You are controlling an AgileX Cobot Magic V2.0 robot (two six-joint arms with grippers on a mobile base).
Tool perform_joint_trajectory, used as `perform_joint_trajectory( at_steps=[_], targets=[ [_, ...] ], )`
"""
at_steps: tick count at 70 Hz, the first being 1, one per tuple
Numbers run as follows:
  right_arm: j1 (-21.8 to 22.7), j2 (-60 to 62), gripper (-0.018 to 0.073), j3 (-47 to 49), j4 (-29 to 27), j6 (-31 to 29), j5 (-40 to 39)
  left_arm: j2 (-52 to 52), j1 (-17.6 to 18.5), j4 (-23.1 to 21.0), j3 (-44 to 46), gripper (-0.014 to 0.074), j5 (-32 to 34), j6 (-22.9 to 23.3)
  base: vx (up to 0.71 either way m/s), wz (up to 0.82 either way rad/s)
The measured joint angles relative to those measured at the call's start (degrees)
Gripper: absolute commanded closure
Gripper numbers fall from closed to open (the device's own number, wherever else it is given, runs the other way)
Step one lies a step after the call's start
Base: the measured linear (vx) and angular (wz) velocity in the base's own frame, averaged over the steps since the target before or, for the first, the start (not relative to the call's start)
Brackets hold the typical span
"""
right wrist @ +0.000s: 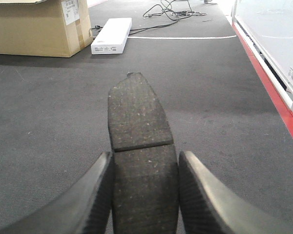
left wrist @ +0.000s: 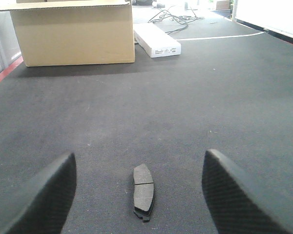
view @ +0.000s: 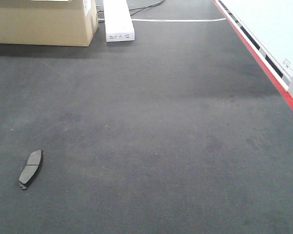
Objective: Move and align brake pads A on conveyor
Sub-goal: 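Lower the right gripper and release its brake pad beside the other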
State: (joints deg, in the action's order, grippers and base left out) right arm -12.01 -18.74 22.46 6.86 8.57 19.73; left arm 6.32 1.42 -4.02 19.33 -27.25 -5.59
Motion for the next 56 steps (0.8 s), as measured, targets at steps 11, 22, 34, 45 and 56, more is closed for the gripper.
perform_joint_trajectory(
  at_steps=[11, 22, 34, 45, 56],
  targets=[
    [0.0, 0.0, 0.0563, 0.0, 0.0, 0.0, 0.0, 0.0, 0.0, 0.0, 0.0, 0.0074, -0.05, 0.0, 0.0, 0.0],
    [0.0, 0.0, 0.0563, 0.0, 0.0, 0.0, 0.0, 0.0, 0.0, 0.0, 0.0, 0.0074, -0.05, 0.0, 0.0, 0.0],
    [0.0, 0.0, 0.0563, 0.0, 0.0, 0.0, -0.46, 0.0, 0.0, 0.0, 0.0, 0.0074, -0.05, 0.0, 0.0, 0.0],
    [0.0, -0.41, 0.0561, 0.0, -0.24, 0.39, -1.0, 0.0, 0.0, 0.0, 0.0, 0.0074, -0.05, 0.0, 0.0, 0.0],
    [0.0, -9.03, 0.0557, 3.59, -2.5, 1.01, 0.31, 0.0, 0.0, 0.0, 0.0, 0.0074, -0.05, 0.0, 0.0, 0.0]
  ],
)
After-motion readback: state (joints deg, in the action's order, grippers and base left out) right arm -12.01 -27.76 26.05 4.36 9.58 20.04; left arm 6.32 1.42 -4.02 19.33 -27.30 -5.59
